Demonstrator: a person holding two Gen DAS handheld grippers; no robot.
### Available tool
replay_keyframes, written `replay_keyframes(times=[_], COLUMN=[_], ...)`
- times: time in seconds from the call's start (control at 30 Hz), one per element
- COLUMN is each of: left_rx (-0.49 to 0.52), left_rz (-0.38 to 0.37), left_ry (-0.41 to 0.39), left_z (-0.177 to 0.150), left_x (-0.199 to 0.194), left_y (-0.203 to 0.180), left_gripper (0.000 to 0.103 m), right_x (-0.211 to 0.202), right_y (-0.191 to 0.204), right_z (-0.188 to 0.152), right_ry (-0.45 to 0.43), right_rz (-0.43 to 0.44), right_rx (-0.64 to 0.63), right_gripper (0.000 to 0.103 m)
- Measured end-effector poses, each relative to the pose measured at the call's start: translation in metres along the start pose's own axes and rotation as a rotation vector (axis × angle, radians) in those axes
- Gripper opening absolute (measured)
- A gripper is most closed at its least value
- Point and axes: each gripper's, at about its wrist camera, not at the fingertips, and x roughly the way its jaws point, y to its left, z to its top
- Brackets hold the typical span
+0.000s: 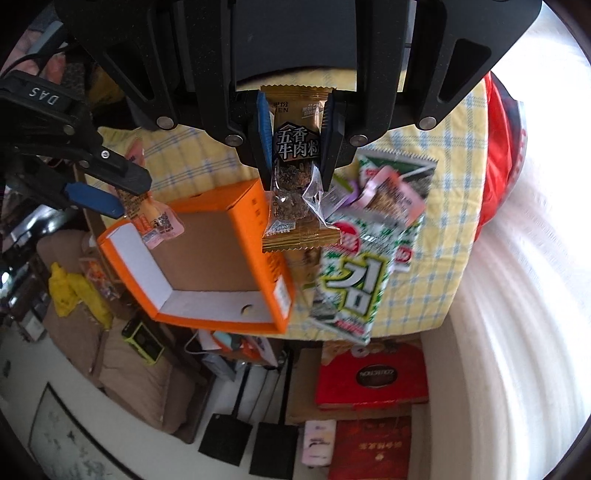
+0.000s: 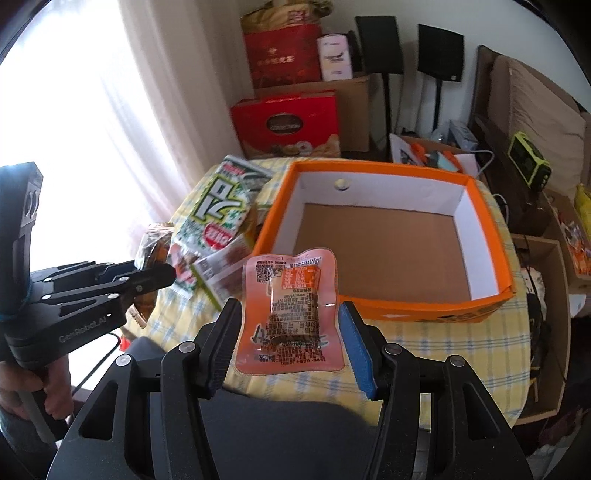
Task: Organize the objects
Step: 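Lift both held snacks and carry them over the orange box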
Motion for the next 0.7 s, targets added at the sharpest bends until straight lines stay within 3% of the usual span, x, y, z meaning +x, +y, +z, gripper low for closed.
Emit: replay_keyframes(times=[0.7], left_rx=[0.083], left_rz=[-0.021], left_ry=[-0.004], left_z=[0.052], left_x=[0.036], left_y=[-0.08], left_gripper=[0.02], right_x=[-0.009], right_y=[-0.061], right_z=[0.028], right_ry=[-0.075], right_rz=[-0.09], right_rx=[0.104], right_gripper=[0.056])
